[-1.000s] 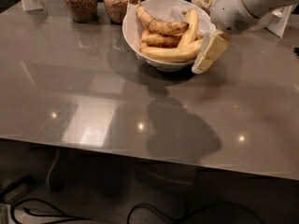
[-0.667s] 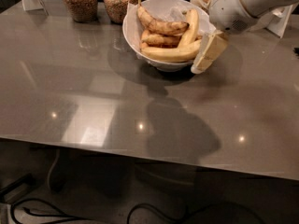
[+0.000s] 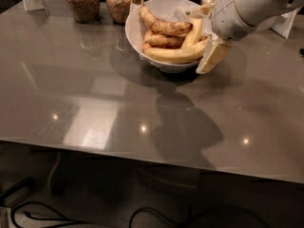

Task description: Pick banana from white bowl

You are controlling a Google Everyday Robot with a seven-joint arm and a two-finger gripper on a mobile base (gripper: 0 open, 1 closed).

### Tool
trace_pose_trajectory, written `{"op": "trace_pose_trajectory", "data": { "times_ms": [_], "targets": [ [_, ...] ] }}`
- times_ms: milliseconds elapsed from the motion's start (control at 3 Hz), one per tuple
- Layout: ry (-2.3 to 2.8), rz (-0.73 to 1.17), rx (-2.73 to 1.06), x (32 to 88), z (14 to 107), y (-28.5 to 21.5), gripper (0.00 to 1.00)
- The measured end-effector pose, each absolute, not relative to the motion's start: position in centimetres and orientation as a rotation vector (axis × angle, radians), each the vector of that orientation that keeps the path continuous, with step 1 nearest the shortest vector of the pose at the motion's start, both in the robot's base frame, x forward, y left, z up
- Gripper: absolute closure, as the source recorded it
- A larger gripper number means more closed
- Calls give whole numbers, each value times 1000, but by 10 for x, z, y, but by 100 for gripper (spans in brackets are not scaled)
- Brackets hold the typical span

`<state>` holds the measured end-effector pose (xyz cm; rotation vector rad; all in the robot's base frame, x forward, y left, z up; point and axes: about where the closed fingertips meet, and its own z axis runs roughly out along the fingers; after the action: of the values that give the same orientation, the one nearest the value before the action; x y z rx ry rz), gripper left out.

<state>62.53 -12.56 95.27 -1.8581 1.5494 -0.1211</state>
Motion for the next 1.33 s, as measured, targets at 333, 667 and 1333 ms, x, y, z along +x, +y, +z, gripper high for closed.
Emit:
{"op": "trace_pose_trajectory", "data": {
  "times_ms": [333,667,1333],
  "targets": [
    [1531,-139,-1883,641,936,-128,36],
    [1526,-133,-1896,649,924,-129,34],
    [1524,-116,-1915,657,910,-130,51]
  ]
}}
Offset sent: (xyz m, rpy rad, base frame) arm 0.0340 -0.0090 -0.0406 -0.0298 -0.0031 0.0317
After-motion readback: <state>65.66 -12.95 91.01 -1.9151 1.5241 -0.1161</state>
